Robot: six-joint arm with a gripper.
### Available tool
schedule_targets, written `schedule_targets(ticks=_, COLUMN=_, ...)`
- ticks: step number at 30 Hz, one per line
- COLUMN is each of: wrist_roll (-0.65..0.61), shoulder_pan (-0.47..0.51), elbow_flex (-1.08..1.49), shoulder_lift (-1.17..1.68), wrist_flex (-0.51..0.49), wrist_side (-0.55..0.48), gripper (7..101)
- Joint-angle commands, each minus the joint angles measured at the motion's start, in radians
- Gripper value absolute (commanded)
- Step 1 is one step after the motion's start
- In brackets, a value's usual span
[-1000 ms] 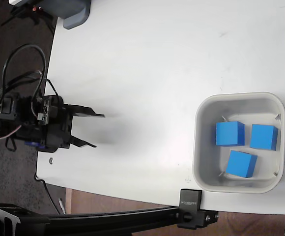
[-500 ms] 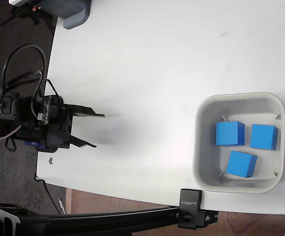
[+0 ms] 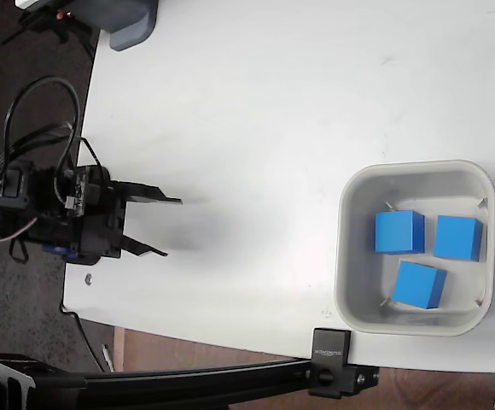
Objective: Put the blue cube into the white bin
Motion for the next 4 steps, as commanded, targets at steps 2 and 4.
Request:
schedule_targets(ticks=2, wrist_roll=-0.002, shoulder_pan=-0.002, elbow_flex=-0.025, shoulder_lift=0.025, wrist_flex=-0.006, wrist_side=-0.012, gripper=100.3)
schedule_targets(ticks=4, wrist_roll=-0.002, shoulder_pan=-0.002, elbow_flex=-0.025, shoulder_lift=0.025, wrist_flex=-0.006, wrist_side=-0.012, gripper=100.3)
